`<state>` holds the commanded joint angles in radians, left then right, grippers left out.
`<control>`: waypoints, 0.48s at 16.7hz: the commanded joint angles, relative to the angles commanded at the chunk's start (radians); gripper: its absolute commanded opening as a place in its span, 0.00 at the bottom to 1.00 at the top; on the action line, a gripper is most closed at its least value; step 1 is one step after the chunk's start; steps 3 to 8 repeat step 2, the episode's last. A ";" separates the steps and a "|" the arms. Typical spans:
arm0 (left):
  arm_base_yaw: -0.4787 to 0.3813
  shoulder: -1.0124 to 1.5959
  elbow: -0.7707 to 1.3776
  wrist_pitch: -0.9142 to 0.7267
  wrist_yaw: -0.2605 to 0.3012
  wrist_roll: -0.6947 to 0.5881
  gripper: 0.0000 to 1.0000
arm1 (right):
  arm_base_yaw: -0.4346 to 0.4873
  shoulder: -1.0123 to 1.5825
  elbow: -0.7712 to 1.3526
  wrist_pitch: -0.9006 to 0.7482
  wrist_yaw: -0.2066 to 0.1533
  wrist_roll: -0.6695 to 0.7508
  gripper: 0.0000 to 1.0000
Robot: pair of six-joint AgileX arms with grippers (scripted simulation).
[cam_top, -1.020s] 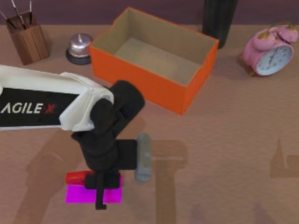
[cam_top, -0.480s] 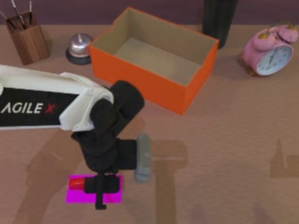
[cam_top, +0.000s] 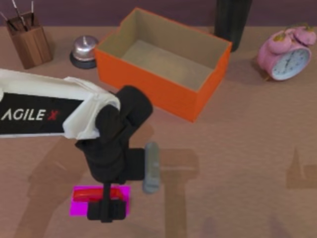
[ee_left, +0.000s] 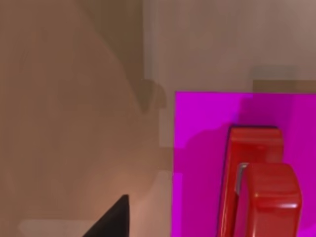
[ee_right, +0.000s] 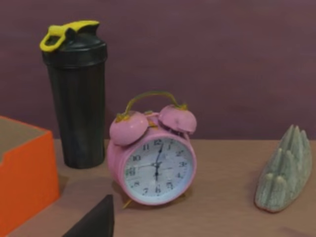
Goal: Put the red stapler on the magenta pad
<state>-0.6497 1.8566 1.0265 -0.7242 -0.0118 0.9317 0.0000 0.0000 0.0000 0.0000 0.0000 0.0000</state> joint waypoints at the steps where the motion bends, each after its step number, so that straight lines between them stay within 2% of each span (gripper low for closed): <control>1: 0.000 0.000 0.000 0.000 0.000 0.000 1.00 | 0.000 0.000 0.000 0.000 0.000 0.000 1.00; 8: 0.000 0.000 0.000 0.000 0.000 0.000 1.00 | 0.000 0.000 0.000 0.000 0.000 0.000 1.00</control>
